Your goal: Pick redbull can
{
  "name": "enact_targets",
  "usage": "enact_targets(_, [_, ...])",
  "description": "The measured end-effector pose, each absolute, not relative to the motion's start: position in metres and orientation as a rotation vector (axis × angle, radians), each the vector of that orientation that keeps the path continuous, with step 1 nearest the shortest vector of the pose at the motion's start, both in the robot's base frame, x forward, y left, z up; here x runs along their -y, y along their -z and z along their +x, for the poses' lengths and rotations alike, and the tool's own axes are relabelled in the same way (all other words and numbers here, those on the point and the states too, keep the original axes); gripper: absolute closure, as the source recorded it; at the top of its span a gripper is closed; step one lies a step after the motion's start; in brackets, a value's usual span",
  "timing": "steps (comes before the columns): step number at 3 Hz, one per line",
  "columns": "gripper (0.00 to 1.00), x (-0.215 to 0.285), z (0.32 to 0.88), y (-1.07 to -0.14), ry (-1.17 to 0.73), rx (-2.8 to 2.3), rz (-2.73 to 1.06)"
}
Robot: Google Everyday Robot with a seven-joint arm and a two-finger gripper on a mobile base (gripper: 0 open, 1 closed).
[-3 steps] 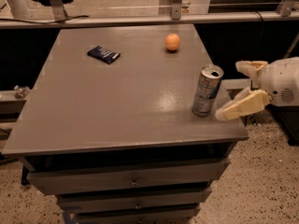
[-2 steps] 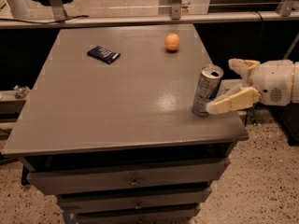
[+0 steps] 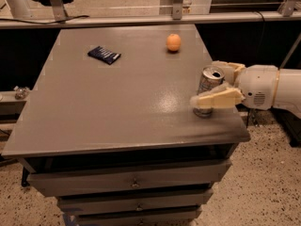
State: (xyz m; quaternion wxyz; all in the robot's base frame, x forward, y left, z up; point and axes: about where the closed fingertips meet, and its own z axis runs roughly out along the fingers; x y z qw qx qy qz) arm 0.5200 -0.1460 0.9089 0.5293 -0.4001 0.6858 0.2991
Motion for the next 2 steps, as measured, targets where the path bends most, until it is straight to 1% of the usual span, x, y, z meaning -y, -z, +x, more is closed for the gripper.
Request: enact_targets(2, [0.62,0.1422,0.5143,-0.8999,-0.727,-1.613,-0.921])
